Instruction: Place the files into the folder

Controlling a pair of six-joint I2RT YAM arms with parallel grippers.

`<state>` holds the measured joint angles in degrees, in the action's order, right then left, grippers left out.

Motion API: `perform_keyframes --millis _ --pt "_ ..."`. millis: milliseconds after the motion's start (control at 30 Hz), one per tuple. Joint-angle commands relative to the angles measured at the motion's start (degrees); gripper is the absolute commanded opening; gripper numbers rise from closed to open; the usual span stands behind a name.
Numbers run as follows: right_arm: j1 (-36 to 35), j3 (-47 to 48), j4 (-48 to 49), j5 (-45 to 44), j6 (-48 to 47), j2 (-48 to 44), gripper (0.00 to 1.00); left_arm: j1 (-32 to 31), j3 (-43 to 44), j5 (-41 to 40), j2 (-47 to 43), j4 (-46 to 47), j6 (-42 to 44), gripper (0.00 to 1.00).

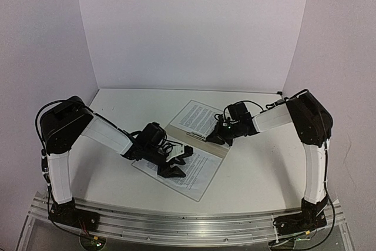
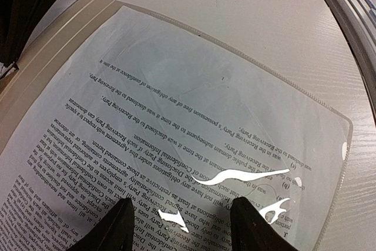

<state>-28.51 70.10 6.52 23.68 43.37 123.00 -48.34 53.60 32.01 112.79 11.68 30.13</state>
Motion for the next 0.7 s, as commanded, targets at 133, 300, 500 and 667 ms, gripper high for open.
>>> perform_keyframes --millis 133,300,500,667 --pt "-0.67 -5.26 -14.98 -6.24 -3.74 7.20 0.00 -0.36 -2.06 0.94 0.31 -6.17 -0.54 0.56" --pt "-1.03 -6.56 -15.03 -4.18 -3.59 3.89 0.00 -0.35 -2.05 0.72 0.32 -6.05 -0.68 0.56" --pt "-1.17 -1.86 -15.29 0.14 -3.09 2.41 0.00 -0.44 -2.01 0.61 0.24 -6.06 -0.77 0.56" --pt "-1.56 -0.39 -16.07 1.23 -2.20 -0.58 0.06 -0.44 -2.08 0.61 0.16 -6.01 -0.78 0.56"
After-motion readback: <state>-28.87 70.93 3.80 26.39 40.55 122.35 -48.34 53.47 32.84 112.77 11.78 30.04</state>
